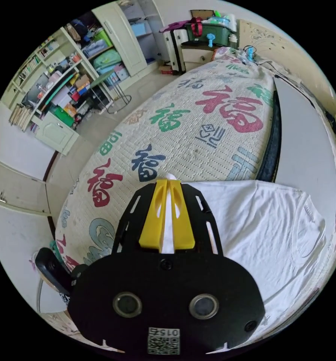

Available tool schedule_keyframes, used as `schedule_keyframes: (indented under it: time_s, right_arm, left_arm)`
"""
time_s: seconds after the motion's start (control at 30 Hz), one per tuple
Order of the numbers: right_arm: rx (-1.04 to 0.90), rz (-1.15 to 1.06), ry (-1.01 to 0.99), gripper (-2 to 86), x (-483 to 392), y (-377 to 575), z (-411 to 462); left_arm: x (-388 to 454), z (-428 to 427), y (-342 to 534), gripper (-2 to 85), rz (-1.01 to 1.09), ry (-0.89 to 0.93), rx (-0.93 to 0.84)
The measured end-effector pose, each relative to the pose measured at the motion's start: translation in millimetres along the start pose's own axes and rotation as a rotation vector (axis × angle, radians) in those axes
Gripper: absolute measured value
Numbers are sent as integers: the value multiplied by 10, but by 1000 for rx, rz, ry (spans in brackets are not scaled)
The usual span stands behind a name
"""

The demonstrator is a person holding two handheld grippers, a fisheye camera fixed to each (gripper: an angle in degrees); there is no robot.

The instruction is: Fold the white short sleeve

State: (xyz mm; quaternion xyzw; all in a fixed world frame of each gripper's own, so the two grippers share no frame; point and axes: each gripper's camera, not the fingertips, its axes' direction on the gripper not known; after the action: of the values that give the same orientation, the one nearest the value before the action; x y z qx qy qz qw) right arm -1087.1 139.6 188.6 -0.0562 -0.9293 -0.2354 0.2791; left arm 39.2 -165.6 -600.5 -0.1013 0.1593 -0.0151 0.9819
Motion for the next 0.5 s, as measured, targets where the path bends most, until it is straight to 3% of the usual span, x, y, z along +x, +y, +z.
schedule_keyframes:
  time_s: [0.27,0.5]
  right_arm:
    - [289,99,-73,2,1042,633,-1425]
    - [297,275,-33,2,1938,1728,-1837]
  left_arm:
    - [819,-39,989,-5,561,-155,58]
    - [1023,533,2084,-4,843,-51,-168]
